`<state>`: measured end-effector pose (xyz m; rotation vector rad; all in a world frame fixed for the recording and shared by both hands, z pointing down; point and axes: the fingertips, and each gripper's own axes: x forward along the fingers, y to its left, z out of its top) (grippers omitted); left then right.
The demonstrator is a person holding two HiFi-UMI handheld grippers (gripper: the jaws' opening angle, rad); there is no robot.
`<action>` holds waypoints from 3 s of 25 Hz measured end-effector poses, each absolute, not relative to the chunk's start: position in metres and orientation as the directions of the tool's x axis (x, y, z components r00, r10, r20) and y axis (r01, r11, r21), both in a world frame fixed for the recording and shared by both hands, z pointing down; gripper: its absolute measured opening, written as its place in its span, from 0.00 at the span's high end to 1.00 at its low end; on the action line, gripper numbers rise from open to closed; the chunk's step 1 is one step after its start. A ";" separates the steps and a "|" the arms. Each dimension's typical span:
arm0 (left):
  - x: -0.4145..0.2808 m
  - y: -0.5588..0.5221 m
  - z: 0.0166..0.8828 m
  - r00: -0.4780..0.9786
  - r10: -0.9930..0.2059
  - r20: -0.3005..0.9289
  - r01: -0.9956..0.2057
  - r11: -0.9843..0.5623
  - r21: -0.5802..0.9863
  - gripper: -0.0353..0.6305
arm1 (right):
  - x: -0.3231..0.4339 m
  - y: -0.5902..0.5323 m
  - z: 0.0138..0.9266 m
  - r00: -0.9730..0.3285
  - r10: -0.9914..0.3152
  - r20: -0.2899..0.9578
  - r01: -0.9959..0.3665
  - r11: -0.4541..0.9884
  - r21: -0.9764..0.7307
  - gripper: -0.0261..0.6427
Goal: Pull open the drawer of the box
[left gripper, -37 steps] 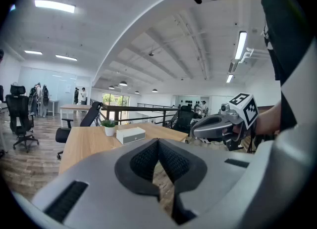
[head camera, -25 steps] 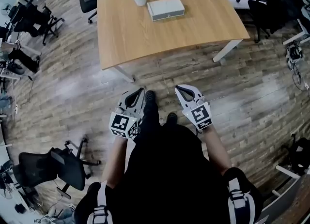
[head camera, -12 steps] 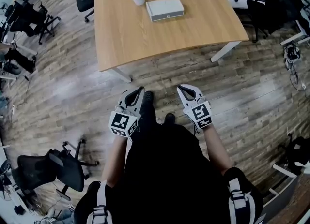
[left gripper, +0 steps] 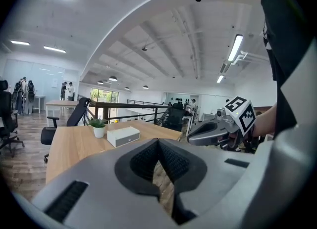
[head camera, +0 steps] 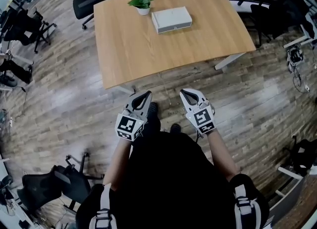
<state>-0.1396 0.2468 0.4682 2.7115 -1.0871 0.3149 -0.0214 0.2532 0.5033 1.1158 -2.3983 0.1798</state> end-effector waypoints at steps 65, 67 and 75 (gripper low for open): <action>-0.173 0.078 0.484 0.823 -0.494 0.280 -0.544 -0.827 0.141 0.91 | -0.047 0.111 0.536 -0.384 -0.773 0.506 -0.888 0.460 0.029 0.92; -0.170 0.070 0.487 0.813 -0.506 0.289 -0.559 -0.817 0.143 0.91 | -0.042 0.101 0.540 -0.377 -0.762 0.526 -0.885 0.464 0.038 0.92; -0.128 0.026 0.466 0.787 -0.553 0.273 -0.598 -0.792 0.121 0.91 | -0.002 0.045 0.538 -0.416 -0.741 0.526 -0.863 0.505 0.028 0.92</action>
